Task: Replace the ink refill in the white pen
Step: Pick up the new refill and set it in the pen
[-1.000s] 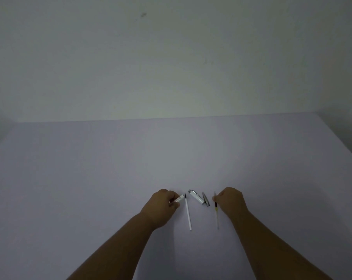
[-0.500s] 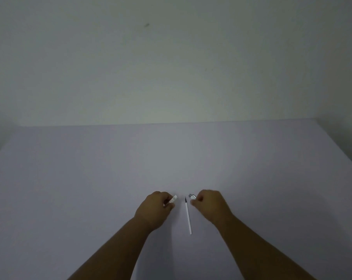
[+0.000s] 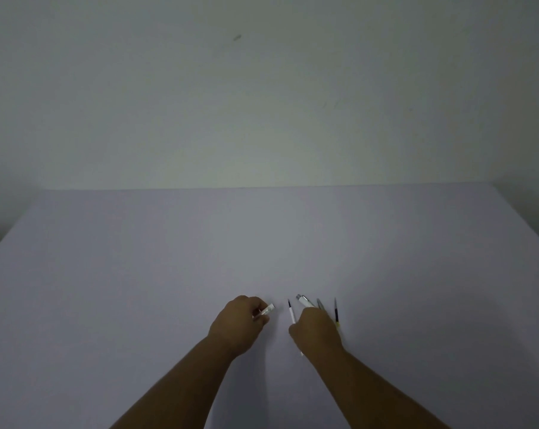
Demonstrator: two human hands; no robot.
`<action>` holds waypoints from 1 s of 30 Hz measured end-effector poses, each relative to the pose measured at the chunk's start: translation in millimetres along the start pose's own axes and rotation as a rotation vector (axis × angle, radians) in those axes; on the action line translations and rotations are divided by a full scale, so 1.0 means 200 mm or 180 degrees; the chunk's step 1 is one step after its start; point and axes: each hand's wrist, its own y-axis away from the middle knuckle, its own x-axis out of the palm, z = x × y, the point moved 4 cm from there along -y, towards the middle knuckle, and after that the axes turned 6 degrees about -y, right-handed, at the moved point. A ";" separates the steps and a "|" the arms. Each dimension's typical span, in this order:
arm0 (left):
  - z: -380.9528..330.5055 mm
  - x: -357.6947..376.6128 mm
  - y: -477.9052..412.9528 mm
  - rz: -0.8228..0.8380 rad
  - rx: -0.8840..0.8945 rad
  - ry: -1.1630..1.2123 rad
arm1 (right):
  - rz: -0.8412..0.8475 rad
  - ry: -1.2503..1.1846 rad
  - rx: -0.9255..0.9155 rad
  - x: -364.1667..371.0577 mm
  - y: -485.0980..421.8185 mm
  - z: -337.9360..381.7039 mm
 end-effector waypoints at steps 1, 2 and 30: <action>0.00 0.00 0.00 0.0005 0.0004 -0.0011 | -0.0059 -0.0237 -0.0018 -0.01 0.00 0.00; -0.01 0.00 0.00 0.0004 0.0016 -0.0026 | -0.0132 -0.0542 -0.0035 -0.03 -0.01 0.01; -0.13 -0.02 -0.03 -0.0043 0.0291 0.0277 | 0.0457 -0.3092 0.0164 -0.18 -0.02 0.05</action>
